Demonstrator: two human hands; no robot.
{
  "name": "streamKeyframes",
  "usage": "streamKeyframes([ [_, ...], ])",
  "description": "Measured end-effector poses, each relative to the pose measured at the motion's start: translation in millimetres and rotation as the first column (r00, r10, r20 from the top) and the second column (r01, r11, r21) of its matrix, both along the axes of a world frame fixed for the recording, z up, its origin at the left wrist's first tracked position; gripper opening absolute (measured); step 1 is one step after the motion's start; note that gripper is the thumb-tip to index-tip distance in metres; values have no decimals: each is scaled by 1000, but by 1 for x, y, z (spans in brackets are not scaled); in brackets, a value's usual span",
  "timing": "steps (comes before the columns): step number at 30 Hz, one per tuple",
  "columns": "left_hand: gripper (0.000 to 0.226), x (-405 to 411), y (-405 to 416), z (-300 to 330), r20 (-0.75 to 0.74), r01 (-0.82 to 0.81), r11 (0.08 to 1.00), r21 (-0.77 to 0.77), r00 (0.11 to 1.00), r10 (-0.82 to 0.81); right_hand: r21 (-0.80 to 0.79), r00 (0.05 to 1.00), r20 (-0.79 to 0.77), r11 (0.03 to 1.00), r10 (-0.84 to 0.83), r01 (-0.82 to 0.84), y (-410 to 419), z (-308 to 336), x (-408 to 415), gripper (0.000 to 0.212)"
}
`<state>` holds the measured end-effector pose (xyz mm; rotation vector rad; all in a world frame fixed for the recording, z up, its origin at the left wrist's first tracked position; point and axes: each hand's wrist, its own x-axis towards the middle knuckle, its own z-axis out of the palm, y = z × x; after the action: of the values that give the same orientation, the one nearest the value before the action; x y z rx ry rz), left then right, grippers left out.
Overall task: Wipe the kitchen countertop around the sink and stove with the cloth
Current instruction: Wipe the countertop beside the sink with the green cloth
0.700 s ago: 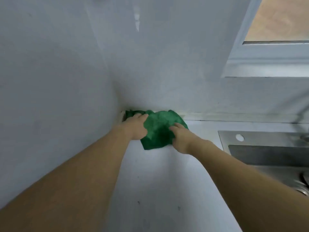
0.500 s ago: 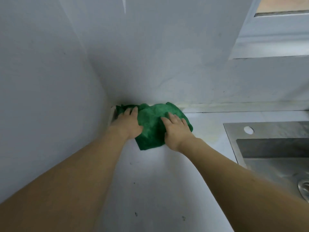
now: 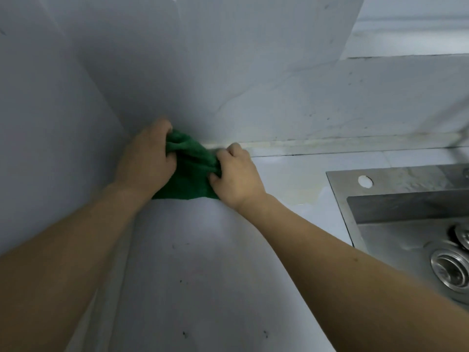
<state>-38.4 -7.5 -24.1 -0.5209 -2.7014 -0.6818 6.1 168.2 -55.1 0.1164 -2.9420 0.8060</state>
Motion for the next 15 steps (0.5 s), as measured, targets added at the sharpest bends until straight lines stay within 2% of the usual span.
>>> streamKeyframes([
  [2, 23, -3, -7, 2, -65, 56, 996, -76, 996, -61, -44, 997, -78, 999, -8, 5, 0, 0, -7, 26],
  [4, 34, -5, -15, -7, -67, 78, 972, -220, 993, -95, -36, 997, -77, 999, 15, -18, 0, -2, -13, 23],
  [5, 38, -7, -20, -17, -34, 84, 951, -296, 995, -99, -7, 997, -57, 999, 44, -45, 1, -5, -16, 28],
  [7, 48, -10, -25, -42, 142, 136, 899, -417, 986, -84, 92, 987, 25, 983, 158, -160, 1, -16, -22, 40],
  [8, 54, -11, -27, -53, 288, 175, 893, -415, 956, -54, 141, 973, 98, 965, 208, -221, -2, -23, -26, 38],
  [10, 54, -9, -24, -60, 531, 138, 974, -177, 847, -23, 188, 935, 272, 940, 229, -285, -5, -31, -31, 28],
  [11, 53, -9, -21, -60, 559, 58, 998, -30, 828, -31, 173, 918, 331, 942, 218, -287, -6, -33, -34, 24],
  [12, 49, -9, -20, -58, 543, 1, 999, 51, 839, -28, 163, 915, 351, 950, 197, -268, -8, -33, -38, 23],
  [13, 40, -12, -22, -59, 486, -13, 999, 47, 874, -12, 159, 922, 343, 956, 180, -246, -11, -34, -42, 26],
  [14, 29, -15, -22, -60, 421, 17, 1000, -16, 907, -9, 165, 930, 326, 959, 168, -231, -11, -35, -46, 28],
  [15, 28, -20, -24, -61, 372, 60, 994, -88, 928, -23, 170, 937, 302, 958, 172, -231, -12, -34, -49, 25],
])
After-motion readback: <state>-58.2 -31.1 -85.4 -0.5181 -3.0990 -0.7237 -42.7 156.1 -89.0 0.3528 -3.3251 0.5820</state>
